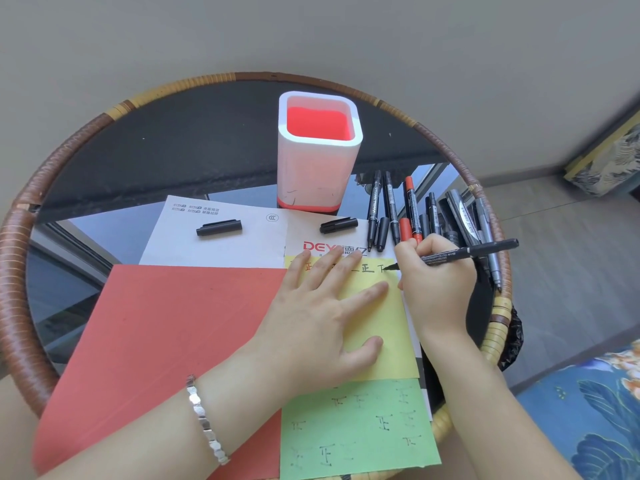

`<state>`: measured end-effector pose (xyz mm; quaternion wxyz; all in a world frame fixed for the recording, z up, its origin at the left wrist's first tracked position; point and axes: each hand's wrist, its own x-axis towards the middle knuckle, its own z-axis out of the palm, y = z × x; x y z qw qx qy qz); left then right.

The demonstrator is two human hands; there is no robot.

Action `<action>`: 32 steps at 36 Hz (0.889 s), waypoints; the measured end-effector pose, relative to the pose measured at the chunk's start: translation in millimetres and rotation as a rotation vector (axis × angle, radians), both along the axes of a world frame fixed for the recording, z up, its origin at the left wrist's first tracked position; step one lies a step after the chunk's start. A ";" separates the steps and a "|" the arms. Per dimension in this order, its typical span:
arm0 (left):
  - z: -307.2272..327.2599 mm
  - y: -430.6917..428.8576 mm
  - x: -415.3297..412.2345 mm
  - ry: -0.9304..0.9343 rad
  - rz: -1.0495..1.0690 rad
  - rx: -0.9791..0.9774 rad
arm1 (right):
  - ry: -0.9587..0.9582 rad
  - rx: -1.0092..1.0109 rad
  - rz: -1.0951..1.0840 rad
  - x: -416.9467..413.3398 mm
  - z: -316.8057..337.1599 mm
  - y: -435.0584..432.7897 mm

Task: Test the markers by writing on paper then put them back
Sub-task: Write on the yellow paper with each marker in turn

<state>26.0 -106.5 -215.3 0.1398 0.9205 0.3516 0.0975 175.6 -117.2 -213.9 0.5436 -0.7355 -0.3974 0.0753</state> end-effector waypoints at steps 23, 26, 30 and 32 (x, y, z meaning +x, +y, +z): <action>0.6 -0.1 0.0 -0.007 -0.002 -0.003 | 0.020 0.013 0.021 0.1 0.9 -1.1; 0.9 -0.3 0.0 -0.001 -0.005 -0.007 | 0.030 0.006 0.023 -0.3 -0.1 -0.6; 1.6 -0.2 -0.1 0.004 -0.008 -0.014 | 0.010 -0.005 -0.011 0.8 0.2 -2.4; 1.9 -0.2 -0.3 0.005 -0.009 -0.015 | -0.002 -0.015 -0.041 2.6 0.6 -2.7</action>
